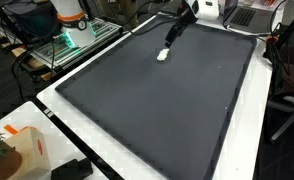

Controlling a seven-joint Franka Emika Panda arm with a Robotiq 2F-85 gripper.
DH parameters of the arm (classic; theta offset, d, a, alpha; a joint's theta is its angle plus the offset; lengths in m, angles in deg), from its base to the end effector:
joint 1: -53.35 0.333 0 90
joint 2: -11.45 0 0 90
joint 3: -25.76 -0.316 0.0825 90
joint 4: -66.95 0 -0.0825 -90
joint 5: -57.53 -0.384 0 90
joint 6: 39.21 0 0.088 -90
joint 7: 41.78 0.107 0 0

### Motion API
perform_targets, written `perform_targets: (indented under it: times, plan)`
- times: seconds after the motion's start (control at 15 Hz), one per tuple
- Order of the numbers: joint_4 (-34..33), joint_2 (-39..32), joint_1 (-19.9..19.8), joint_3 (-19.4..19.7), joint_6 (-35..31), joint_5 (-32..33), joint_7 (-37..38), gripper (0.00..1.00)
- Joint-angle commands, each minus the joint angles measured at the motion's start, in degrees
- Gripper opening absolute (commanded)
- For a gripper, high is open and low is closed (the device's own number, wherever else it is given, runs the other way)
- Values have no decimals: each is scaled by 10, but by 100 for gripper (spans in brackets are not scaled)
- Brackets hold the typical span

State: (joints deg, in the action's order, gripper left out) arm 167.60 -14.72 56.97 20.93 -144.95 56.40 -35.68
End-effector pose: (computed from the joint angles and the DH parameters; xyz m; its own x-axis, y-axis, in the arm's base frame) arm 0.6076 0.0883 0.2856 0.9317 0.0311 -0.3619 0.0277 -0.9995 -0.0145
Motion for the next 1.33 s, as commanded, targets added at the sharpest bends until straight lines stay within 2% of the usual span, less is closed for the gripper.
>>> perform_targets:
  times: [0.0,0.27,0.67,1.27]
  plan:
    - [-4,-2,7,7,3,-4,-3,100]
    - [-57,-38,8,14,42,-20,44,100]
    - [-175,-120,11,28,144,-34,126,100]
    - [-323,-248,2,27,272,-58,99,100]
